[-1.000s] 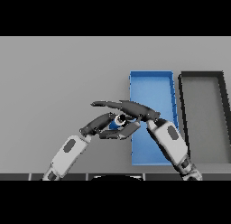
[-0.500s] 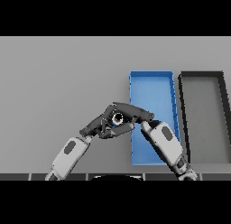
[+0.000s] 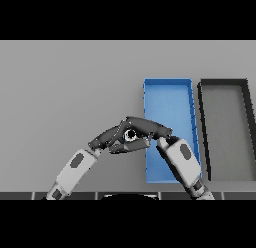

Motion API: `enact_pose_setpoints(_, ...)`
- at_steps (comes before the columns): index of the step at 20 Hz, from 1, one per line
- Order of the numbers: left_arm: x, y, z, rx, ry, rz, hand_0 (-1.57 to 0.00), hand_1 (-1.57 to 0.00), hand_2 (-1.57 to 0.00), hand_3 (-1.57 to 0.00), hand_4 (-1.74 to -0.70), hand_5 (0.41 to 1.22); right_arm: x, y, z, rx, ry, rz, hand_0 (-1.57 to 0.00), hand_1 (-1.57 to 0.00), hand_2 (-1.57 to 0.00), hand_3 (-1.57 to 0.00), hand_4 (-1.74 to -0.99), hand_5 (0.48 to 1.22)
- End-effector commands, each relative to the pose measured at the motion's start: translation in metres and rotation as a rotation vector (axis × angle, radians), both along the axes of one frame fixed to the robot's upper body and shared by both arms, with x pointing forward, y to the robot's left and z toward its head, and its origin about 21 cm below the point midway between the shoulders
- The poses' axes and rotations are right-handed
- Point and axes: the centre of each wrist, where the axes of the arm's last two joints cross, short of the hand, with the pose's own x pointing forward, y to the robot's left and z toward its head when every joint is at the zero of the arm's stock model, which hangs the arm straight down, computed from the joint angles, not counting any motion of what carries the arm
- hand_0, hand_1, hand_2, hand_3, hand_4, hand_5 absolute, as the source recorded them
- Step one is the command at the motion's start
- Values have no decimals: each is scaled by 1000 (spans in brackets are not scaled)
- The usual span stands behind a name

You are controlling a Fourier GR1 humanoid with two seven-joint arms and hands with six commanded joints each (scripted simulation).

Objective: Pick up the blue pipe and place it into the blue bin.

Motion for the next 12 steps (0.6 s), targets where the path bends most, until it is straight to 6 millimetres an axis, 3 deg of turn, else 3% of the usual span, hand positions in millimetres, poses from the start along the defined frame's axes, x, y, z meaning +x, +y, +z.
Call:
enact_pose_setpoints(1,-1,2,-2,20,4,-23,-783,-642,-655,-266,-1251,1220,-3,-1,-1,0,-1,2,-1555,-1556,-1556,-1550,-1481,1198)
enact_pose_setpoints(3,1,2,2,49,11,-35,-501,-410,-419,-170,-1110,1184,-2,2,3,-4,6,0,-1561,-1561,-1561,-1558,-1482,1206)
enact_pose_setpoints(5,5,5,1,73,-14,-17,-320,-262,-268,-108,-995,1042,-2,4,1,9,6,-2,-1565,-1565,-1565,-1562,-1483,1212)
enact_pose_setpoints(8,3,8,-2,98,-20,24,-163,-134,-137,-55,-880,842,-4,3,1,39,11,-4,-1568,-1568,-1568,-1567,-1484,1216)
enact_pose_setpoints(12,7,5,-4,93,-32,36,-66,-54,-55,-22,-828,689,-1,6,7,26,10,-30,-1570,-1570,-1570,-1569,-1485,1219)
